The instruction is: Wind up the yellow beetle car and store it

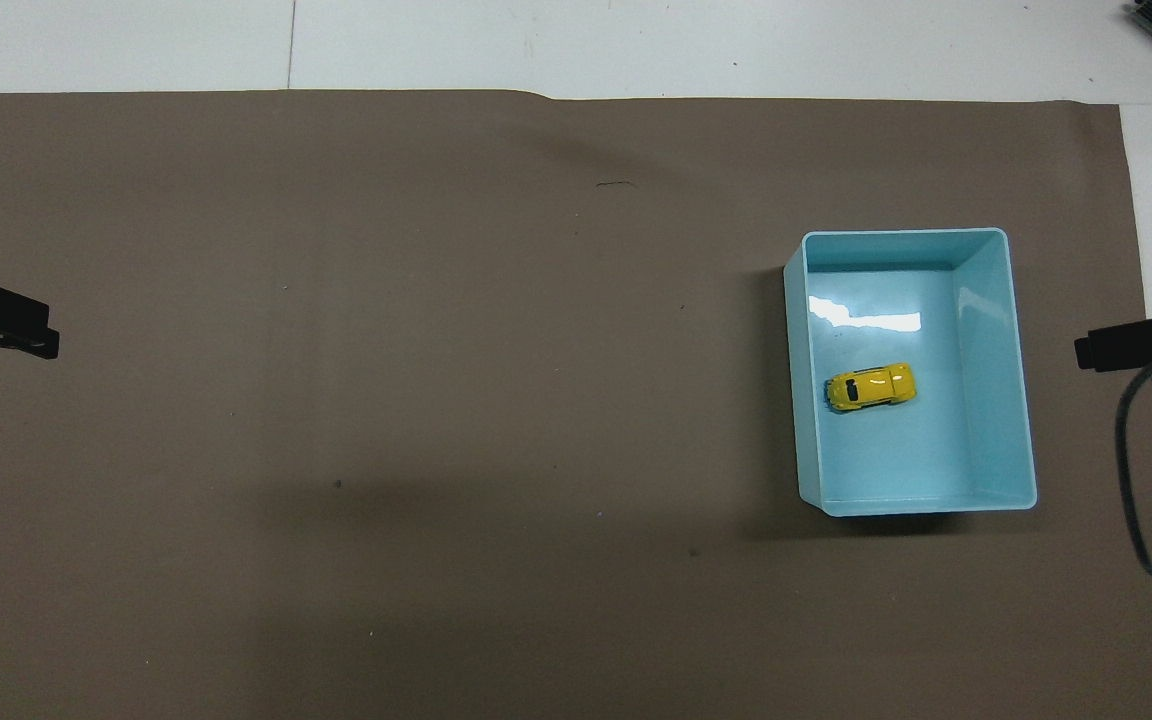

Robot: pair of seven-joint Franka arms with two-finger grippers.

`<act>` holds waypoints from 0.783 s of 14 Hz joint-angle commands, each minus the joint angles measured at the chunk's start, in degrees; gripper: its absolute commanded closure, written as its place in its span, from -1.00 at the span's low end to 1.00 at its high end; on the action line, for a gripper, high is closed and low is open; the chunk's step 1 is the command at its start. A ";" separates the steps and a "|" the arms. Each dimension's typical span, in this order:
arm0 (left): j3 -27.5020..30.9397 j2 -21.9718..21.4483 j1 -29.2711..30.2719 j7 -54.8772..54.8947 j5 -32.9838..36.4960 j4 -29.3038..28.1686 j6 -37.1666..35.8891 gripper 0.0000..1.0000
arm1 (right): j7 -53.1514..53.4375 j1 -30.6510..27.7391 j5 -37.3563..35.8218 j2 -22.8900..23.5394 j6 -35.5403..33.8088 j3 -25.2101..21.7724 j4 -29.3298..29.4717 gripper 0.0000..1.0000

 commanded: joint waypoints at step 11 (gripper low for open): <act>-0.64 -0.47 0.88 -0.43 0.82 0.13 -0.97 -1.00 | 0.83 -0.57 0.07 -0.35 0.02 0.76 0.63 -1.00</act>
